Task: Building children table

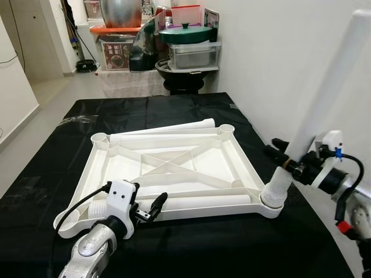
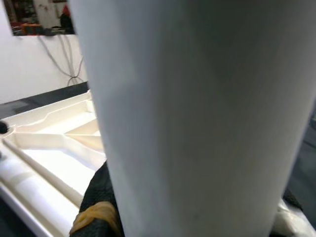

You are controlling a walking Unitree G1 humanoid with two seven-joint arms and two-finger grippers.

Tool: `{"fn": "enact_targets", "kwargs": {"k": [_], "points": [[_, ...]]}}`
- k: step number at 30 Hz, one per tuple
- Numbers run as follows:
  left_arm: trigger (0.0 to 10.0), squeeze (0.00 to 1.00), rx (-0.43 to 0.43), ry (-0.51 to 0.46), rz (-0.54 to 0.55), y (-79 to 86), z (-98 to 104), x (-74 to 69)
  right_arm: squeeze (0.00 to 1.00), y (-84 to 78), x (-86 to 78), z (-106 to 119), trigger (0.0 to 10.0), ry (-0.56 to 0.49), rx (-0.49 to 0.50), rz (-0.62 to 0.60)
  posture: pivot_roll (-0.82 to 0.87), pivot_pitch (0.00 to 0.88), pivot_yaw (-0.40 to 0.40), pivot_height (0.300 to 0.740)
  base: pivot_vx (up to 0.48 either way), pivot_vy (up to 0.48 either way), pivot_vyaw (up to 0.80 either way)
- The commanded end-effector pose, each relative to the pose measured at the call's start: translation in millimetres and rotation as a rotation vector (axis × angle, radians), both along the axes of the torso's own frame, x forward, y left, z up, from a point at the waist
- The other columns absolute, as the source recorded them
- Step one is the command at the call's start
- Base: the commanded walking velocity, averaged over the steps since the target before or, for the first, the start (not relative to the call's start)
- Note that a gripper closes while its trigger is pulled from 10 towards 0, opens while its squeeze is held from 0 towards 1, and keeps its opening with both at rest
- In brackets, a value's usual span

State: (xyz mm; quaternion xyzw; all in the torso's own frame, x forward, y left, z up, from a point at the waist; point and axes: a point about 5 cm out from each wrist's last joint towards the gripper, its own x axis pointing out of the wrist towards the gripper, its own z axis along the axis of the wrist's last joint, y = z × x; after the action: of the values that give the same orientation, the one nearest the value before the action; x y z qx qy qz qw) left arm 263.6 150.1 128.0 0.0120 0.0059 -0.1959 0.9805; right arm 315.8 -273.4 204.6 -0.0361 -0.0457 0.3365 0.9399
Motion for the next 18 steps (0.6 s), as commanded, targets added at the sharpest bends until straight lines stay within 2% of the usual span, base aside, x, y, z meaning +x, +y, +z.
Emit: {"fn": "enact_targets", "kwargs": {"k": [1, 7, 13, 16, 18], "points": [[10.0, 0.00, -0.003, 0.013, 0.008, 4.7, -0.1, -1.1, 0.00, 6.9, 2.1, -7.0, 0.0, 0.027, -0.005, 0.055, 0.02, 0.000, 0.009, 0.740, 0.000, 0.000, 0.00], [10.0, 0.00, -0.006, 0.016, 0.005, 3.9, -0.1, -2.1, 0.00, 2.1, 9.4, -6.8, 0.0, 0.067, -0.033, 0.075, 0.02, 0.000, 0.010, 0.740, 0.000, 0.000, 0.00], [10.0, 0.00, -0.019, 0.027, 0.005, 4.7, -1.0, -1.8, 0.00, 2.5, 13.8, -7.4, 0.0, 0.126, -0.010, 0.130, 0.03, 0.000, 0.012, 0.740, 0.000, 0.000, 0.00], [10.0, 0.00, -0.022, 0.031, 0.004, 4.2, -1.3, -1.6, 0.00, 4.3, 20.1, -9.2, 0.0, 0.168, 0.013, 0.147, 0.04, 0.000, 0.004, 0.740, 0.000, 0.000, 0.00], [10.0, 0.00, -0.019, 0.035, 0.004, 3.8, -1.4, -2.9, 0.00, 13.6, 27.6, -9.1, 0.0, 0.181, 0.028, 0.184, 0.05, 0.000, -0.009, 0.740, 0.000, 0.000, 0.00]]}}
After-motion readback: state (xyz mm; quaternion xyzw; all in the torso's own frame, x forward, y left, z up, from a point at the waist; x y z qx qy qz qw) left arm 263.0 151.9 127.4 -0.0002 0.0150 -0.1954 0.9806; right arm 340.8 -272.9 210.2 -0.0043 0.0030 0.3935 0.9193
